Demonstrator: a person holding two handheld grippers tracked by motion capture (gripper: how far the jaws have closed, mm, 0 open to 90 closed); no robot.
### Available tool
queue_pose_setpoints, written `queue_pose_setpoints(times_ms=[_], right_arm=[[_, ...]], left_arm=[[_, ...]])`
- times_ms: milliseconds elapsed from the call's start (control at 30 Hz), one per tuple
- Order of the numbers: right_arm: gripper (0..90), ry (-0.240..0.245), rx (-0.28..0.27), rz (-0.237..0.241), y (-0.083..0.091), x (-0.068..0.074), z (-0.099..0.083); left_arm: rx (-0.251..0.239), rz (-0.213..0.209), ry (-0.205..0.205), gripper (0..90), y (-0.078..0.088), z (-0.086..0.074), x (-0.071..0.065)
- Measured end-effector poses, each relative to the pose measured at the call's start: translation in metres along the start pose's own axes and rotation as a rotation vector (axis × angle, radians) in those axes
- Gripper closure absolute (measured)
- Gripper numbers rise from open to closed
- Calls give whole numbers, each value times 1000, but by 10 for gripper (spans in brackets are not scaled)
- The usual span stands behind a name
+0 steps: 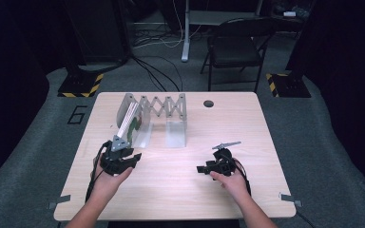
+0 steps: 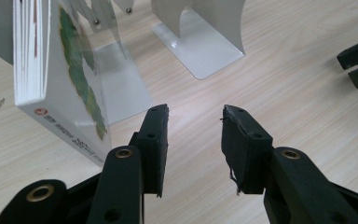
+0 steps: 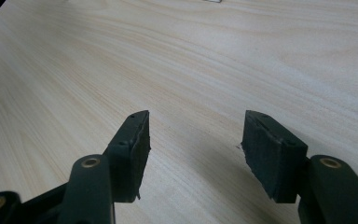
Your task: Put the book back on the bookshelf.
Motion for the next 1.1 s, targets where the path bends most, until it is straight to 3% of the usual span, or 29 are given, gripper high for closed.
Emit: queue_pose_setpoints(times_ms=[633,733,933,967,1100], right_arm=[[414,12,-2,-2,-1,0,0],[414,-4,9,-2,-1,1,0],[414,11,-2,-2,-1,0,0],[414,-8,11,-2,-1,1,0],[414,8,6,-4,-1,1,0]], left_arm=[[2,-50,42,613,-8,-46,3],[14,-59,42,611,-9,-51,5],[8,-67,83,606,-14,-60,9],[13,-68,77,605,-14,-60,10],[3,-70,82,586,-19,-64,10]])
Point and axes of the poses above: each handheld gripper's, and its own axes: y roughly backward along the jaws, z roughly out of its top, x roughly to its left, the point moved 1 cm from there along -y, roughly forward along the jaws, and after that the axes turned 1 degree about y, right-handed, at the moved point
